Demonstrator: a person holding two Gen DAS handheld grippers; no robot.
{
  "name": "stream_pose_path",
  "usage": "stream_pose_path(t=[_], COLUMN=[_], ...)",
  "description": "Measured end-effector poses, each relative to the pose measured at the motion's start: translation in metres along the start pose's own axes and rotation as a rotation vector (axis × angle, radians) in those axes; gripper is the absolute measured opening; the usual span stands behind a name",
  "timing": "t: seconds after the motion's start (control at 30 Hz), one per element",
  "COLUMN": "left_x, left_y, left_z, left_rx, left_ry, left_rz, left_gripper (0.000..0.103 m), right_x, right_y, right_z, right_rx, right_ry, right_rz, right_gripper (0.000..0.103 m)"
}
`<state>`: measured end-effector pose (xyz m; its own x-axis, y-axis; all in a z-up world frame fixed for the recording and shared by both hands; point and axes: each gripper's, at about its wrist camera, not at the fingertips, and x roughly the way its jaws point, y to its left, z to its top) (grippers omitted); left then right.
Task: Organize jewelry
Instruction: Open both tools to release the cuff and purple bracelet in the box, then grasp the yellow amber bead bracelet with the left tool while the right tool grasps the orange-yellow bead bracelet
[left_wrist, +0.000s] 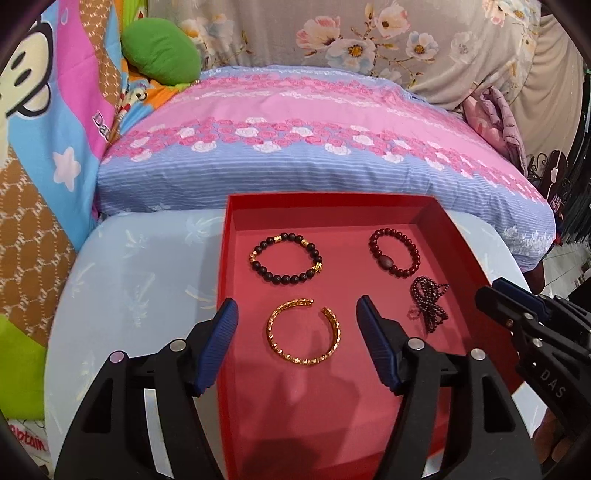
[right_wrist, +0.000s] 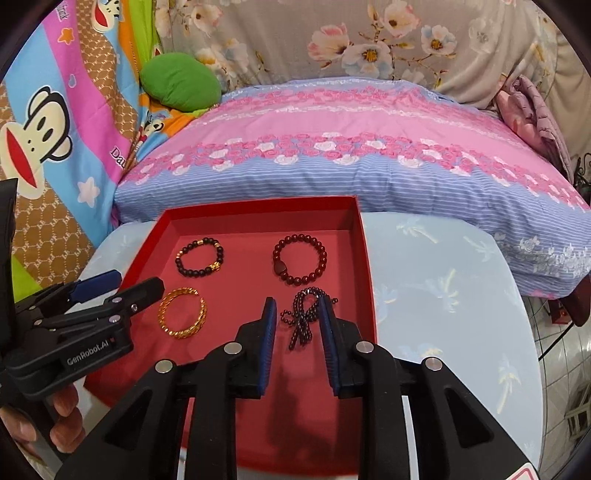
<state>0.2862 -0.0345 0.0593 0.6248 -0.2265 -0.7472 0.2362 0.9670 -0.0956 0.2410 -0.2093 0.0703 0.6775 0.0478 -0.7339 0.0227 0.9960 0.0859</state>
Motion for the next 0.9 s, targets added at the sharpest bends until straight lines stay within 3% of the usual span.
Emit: stream_pose_path(t=[0.23, 0.5, 0.9], left_x=[-0.054, -0.096, -0.120], left_y=[0.004, 0.008, 0.013], left_z=[-0.026, -0.072, -0.162], left_rx=[-0.017, -0.017, -0.001], left_ry=[-0.042, -0.028, 0.083], left_rz=[-0.016, 0.000, 0.021], left_gripper=[0.063, 0.063, 0.063], right_x=[-0.047, -0.083, -0.103], right_y=[0.003, 0.012, 0.022], right_z=[-0.028, -0.079, -0.155], right_rx=[0.005, -0.016, -0.014], right_ry=[-0.013, 0.031, 0.141], right_rz=[0.015, 0.028, 0.053], right_gripper=[0.024, 0.024, 0.024])
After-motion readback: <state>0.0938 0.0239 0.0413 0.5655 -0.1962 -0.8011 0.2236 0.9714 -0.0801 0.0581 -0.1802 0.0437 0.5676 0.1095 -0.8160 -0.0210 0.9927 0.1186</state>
